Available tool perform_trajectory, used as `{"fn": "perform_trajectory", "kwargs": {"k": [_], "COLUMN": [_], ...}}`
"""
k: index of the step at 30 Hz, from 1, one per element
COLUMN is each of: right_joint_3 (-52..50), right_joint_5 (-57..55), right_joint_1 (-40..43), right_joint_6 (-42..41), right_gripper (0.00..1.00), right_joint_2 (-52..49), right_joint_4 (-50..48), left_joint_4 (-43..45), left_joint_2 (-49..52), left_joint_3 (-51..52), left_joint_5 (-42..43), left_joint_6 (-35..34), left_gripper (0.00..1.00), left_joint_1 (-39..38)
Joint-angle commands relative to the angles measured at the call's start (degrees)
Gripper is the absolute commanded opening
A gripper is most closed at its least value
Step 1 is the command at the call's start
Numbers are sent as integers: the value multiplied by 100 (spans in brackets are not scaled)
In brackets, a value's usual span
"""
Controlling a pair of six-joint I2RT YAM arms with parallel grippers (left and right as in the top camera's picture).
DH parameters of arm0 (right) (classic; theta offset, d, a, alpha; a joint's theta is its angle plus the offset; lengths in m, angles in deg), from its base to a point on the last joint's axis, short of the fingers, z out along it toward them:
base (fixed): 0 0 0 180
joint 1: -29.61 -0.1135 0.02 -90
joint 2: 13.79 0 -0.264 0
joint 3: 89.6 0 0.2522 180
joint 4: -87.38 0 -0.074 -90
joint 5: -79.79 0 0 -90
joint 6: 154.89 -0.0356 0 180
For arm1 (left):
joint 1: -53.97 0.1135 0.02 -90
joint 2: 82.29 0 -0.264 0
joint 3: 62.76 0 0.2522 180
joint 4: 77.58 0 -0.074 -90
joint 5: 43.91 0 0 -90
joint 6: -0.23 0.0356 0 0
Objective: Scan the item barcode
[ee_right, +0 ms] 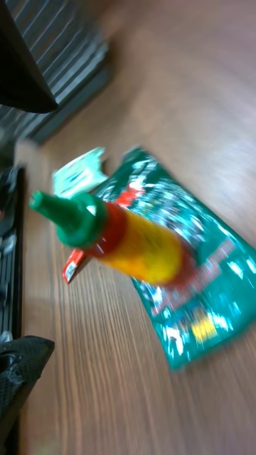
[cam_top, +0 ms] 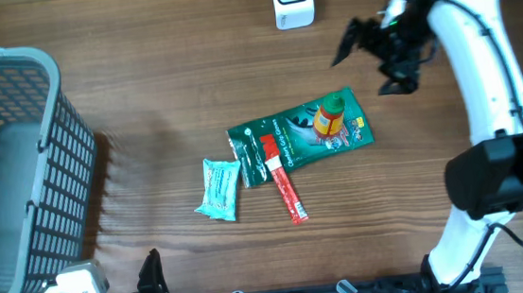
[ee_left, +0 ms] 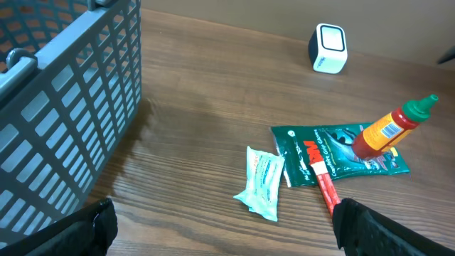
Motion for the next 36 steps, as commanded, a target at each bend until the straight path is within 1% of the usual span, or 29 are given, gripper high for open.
{"fn": "perform_trajectory", "kwargs": {"k": [1, 4, 6, 9, 13, 16, 18, 22, 25, 31, 34, 36], "right_joint_3": [57, 57, -13, -107, -136, -136, -144, -424, -581, -1202, -1283, -1283], "right_joint_5": [127, 197, 595, 726, 1187, 1222, 1279, 1373, 1451, 1869, 2068, 2170], "right_joint_1": [688, 894, 776, 433, 236, 42, -85, -197, -201, -221, -221, -221], "right_joint_6": [-658, -634, -166, -74, 570, 603, 837, 1163, 1158, 1167, 1165, 1158], "right_gripper": [100, 100, 100, 100, 100, 100, 100, 100, 100, 100, 96, 90], "right_joint_2": [-232, -739, -1036, -1565, -2103, -2450, -2605, -2614, -2614, -2614, -2614, -2614], "right_joint_4": [-39, 15, 13, -181, -116, 17, 28, 28, -2, -466, -533, -546], "left_joint_4": [13, 13, 13, 13, 13, 13, 13, 13, 13, 13, 13, 13], "left_joint_2": [-15, -15, -15, -15, -15, -15, -15, -15, -15, -15, -15, -15], "left_joint_3": [20, 20, 20, 20, 20, 20, 20, 20, 20, 20, 20, 20], "left_joint_5": [48, 48, 48, 48, 48, 48, 48, 48, 48, 48, 48, 48], "left_joint_6": [9, 9, 9, 9, 9, 9, 9, 9, 9, 9, 9, 9], "left_gripper": [100, 100, 100, 100, 100, 100, 100, 100, 100, 100, 100, 100], "left_joint_1": [37, 37, 37, 37, 37, 37, 37, 37, 37, 37, 37, 37]}}
